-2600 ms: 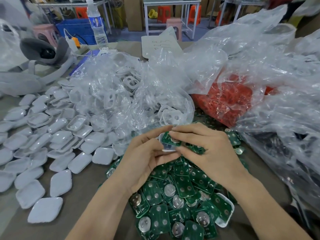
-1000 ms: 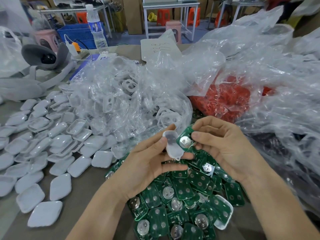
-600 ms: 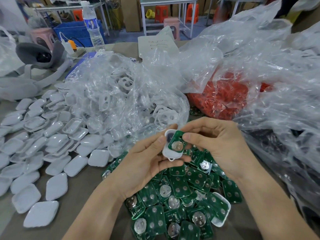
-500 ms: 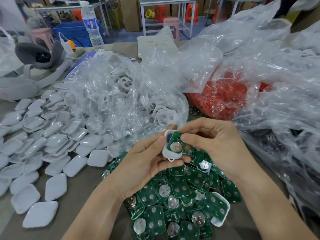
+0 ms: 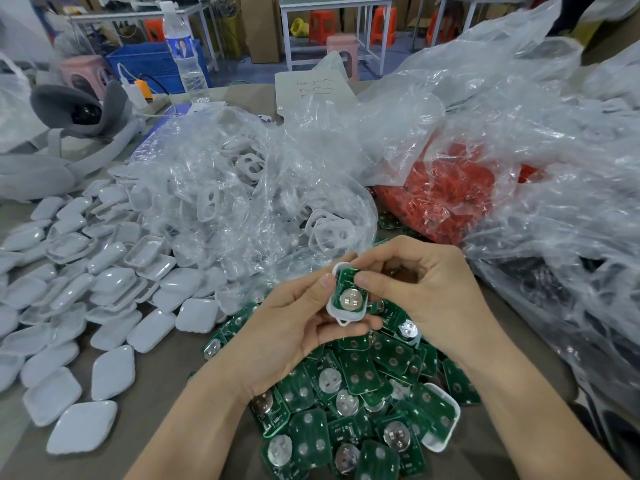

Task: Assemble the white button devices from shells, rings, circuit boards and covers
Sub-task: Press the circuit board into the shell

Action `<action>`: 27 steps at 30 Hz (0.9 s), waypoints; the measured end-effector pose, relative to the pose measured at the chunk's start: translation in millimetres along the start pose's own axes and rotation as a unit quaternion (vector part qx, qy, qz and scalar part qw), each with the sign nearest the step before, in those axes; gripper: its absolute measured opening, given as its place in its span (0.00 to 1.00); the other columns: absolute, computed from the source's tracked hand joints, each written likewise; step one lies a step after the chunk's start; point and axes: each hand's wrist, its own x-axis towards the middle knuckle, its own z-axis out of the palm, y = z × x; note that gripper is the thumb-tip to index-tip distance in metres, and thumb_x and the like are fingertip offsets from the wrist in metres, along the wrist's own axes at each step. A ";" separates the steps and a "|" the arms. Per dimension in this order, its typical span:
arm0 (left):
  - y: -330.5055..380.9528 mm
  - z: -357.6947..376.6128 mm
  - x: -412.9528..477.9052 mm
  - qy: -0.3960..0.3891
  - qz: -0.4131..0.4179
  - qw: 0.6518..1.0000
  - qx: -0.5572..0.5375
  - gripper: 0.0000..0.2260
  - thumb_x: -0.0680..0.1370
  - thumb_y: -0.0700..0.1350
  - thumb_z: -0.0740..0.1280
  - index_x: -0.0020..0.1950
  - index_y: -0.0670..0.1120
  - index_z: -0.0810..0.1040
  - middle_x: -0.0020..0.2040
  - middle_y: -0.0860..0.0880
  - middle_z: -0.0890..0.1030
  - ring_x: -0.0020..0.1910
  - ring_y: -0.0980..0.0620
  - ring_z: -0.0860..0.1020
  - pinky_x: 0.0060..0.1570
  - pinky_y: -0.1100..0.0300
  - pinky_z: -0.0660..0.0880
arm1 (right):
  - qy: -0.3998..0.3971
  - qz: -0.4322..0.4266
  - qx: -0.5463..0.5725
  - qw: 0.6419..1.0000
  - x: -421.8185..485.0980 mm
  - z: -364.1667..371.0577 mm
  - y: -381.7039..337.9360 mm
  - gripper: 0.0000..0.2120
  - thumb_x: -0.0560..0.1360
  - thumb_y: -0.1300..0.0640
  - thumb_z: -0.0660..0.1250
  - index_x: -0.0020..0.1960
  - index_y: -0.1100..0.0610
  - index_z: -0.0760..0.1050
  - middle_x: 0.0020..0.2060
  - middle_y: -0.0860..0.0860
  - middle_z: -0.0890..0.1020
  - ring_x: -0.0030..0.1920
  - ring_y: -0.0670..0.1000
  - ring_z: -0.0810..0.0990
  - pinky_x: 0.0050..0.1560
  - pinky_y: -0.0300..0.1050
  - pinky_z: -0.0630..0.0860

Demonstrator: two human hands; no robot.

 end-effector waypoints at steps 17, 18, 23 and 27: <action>-1.1 -2.1 -1.0 -0.018 0.017 0.997 0.071 0.15 0.75 0.42 0.67 0.62 0.48 0.81 0.52 0.40 0.84 0.53 0.41 0.83 0.52 0.60 0.79 | 0.010 0.014 -0.043 0.999 -0.9 3.6 4.1 0.11 0.68 0.60 0.76 0.43 0.47 0.78 0.37 0.49 0.80 0.38 0.48 0.79 0.41 0.39 0.77; -1.6 -2.3 -1.0 -0.016 0.019 0.997 0.076 0.15 0.76 0.41 0.67 0.62 0.47 0.80 0.52 0.40 0.84 0.53 0.41 0.83 0.52 0.60 0.79 | 0.009 0.021 -0.041 0.999 -0.5 3.4 4.4 0.10 0.68 0.60 0.76 0.43 0.48 0.78 0.37 0.49 0.81 0.38 0.48 0.80 0.42 0.41 0.78; -4.6 -1.7 -1.3 -0.004 0.034 0.992 0.123 0.14 0.79 0.39 0.64 0.64 0.45 0.77 0.55 0.42 0.84 0.54 0.41 0.83 0.52 0.59 0.79 | -0.012 0.057 -0.037 0.998 0.4 2.3 5.3 0.06 0.69 0.59 0.75 0.43 0.50 0.82 0.38 0.47 0.85 0.42 0.47 0.83 0.49 0.48 0.79; -5.5 0.4 -0.9 0.009 0.041 0.987 0.157 0.17 0.76 0.41 0.64 0.65 0.46 0.76 0.55 0.44 0.84 0.54 0.43 0.83 0.52 0.59 0.80 | -0.017 0.071 -0.036 0.997 1.3 1.9 6.0 0.05 0.71 0.60 0.74 0.45 0.51 0.82 0.39 0.47 0.85 0.42 0.45 0.83 0.50 0.48 0.80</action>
